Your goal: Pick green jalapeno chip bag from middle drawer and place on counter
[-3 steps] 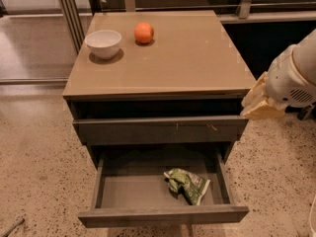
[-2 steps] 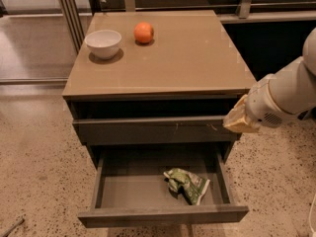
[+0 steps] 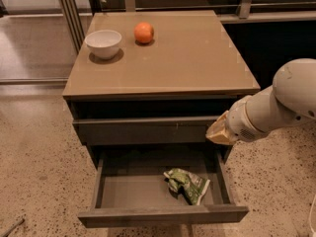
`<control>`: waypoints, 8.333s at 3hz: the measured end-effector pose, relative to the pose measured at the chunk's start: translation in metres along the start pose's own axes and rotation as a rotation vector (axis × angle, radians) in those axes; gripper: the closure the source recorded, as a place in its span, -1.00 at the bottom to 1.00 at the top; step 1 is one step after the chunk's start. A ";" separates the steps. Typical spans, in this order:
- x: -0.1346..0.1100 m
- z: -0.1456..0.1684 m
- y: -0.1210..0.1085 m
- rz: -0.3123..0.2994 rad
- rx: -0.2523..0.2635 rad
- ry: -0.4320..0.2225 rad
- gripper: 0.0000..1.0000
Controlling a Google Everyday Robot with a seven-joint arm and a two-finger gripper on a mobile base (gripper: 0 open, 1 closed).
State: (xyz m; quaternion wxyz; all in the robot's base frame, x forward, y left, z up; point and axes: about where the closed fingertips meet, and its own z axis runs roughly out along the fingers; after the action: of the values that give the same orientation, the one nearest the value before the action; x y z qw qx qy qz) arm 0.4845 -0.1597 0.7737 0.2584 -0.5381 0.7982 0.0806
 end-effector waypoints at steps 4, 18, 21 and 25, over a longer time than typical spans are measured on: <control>0.139 0.159 0.020 0.080 0.029 -0.024 1.00; 0.125 0.349 0.041 0.112 -0.157 -0.290 1.00; 0.038 0.254 0.067 -0.086 -0.279 -0.403 1.00; -0.055 0.132 0.050 -0.179 -0.162 -0.454 1.00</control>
Offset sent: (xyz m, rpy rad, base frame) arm -0.0109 -0.0572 -0.1933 -0.0007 -0.0151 -0.1270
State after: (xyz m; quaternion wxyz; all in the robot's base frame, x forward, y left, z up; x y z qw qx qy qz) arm 0.4986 -0.0410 0.6815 0.3929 -0.5939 0.6598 0.2399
